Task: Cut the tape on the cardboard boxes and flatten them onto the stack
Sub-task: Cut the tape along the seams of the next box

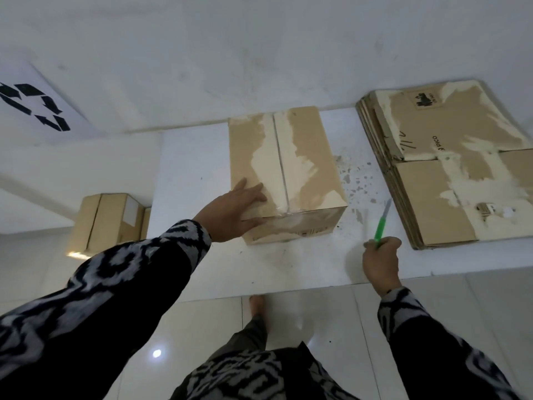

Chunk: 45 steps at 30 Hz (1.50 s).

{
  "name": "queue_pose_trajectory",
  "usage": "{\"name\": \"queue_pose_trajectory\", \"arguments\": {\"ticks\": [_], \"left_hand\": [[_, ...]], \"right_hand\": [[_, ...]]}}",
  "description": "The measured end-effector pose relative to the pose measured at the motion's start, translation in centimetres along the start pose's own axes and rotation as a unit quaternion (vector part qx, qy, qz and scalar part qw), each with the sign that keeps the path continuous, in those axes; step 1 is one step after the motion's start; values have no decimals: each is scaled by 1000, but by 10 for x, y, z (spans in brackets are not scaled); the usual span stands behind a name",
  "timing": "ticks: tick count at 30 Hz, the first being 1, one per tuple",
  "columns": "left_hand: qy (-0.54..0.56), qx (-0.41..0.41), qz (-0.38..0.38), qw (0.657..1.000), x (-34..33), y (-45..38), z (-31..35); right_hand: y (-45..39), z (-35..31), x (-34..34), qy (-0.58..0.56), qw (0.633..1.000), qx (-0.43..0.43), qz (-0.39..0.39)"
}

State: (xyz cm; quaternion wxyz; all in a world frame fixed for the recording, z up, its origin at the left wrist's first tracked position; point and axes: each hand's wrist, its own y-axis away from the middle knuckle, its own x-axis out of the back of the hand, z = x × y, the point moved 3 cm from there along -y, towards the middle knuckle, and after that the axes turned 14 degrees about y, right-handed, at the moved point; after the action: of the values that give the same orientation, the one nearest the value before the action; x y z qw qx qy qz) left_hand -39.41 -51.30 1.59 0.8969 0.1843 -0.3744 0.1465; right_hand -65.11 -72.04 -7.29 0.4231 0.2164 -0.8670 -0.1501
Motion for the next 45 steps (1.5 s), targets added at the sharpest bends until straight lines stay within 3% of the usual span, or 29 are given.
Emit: {"name": "queue_pose_trajectory", "arguments": {"ticks": [5,8,11,18,34,41,45], "left_hand": [[14,3,1,1000,-7,1,0],[-7,-6,5,1000,-10,2,2],[-24,-13,17,999,-12,4,3],[-23,-15,48,998,-23,6,1],[-8,-45,63,997,-29,5,-6],[47,-59,146,986,-40,9,-9],[8,-125,197,972,-41,8,-9]], "right_hand": [[76,-36,20,0,986,160,-35],[99,-50,12,99,954,264,-97],[110,-60,2,219,920,315,-85],[118,-74,-3,295,897,329,-19],[114,-80,-13,292,907,303,-6],[124,-91,-25,298,909,291,5],[126,-94,-21,316,907,279,18]]}}
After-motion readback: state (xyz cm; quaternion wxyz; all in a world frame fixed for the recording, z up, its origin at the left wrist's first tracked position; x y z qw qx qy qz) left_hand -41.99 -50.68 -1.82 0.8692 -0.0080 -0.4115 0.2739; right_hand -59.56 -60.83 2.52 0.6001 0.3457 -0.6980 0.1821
